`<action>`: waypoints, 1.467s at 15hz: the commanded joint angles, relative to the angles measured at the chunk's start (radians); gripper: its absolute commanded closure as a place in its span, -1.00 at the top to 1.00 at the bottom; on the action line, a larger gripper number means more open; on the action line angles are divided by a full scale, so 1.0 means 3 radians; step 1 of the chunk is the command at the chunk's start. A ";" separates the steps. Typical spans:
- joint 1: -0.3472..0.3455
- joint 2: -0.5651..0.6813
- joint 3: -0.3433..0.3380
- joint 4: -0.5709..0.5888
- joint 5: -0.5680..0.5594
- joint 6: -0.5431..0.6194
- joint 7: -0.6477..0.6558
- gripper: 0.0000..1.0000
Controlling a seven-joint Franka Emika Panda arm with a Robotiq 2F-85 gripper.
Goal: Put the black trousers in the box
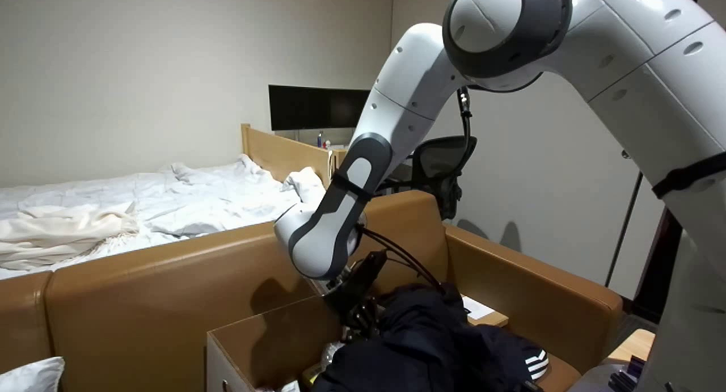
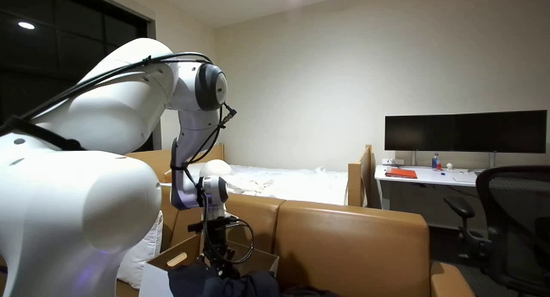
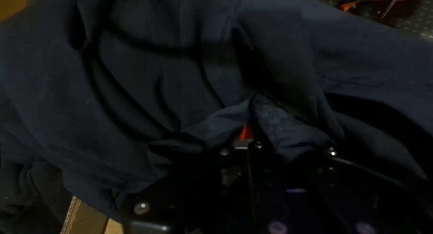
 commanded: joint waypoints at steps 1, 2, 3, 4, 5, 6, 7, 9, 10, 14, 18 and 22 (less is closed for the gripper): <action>0.0009 -0.0005 -0.0007 -0.0054 0.0103 0.0032 -0.0121 -0.98; 0.0002 -0.0030 -0.0011 -0.0058 0.0107 0.0032 -0.0115 -0.98; -0.0003 -0.0068 -0.0018 -0.0071 0.0107 0.0041 -0.0100 -0.98; -0.0004 -0.0101 -0.0025 -0.0076 0.0106 0.0042 -0.0087 -0.98; 0.0000 -0.0147 -0.0037 -0.0087 0.0095 0.0042 -0.0067 -0.98; 0.0001 -0.0182 -0.0044 -0.0096 0.0092 0.0045 -0.0054 -0.98; 0.0008 -0.0228 -0.0057 -0.0107 0.0082 0.0046 -0.0029 -0.98; 0.0018 -0.0295 -0.0075 -0.0108 0.0070 0.0024 -0.0005 -0.98; 0.0019 -0.0321 -0.0080 -0.0100 0.0077 0.0005 0.0004 -0.98; 0.0046 -0.0421 -0.0108 -0.0090 0.0046 -0.0059 0.0038 -0.17; 0.0041 -0.0553 -0.0116 -0.0105 0.0040 -0.0066 0.0060 0.35; 0.0002 -0.0911 -0.0154 -0.0267 0.0026 -0.0028 0.0119 0.83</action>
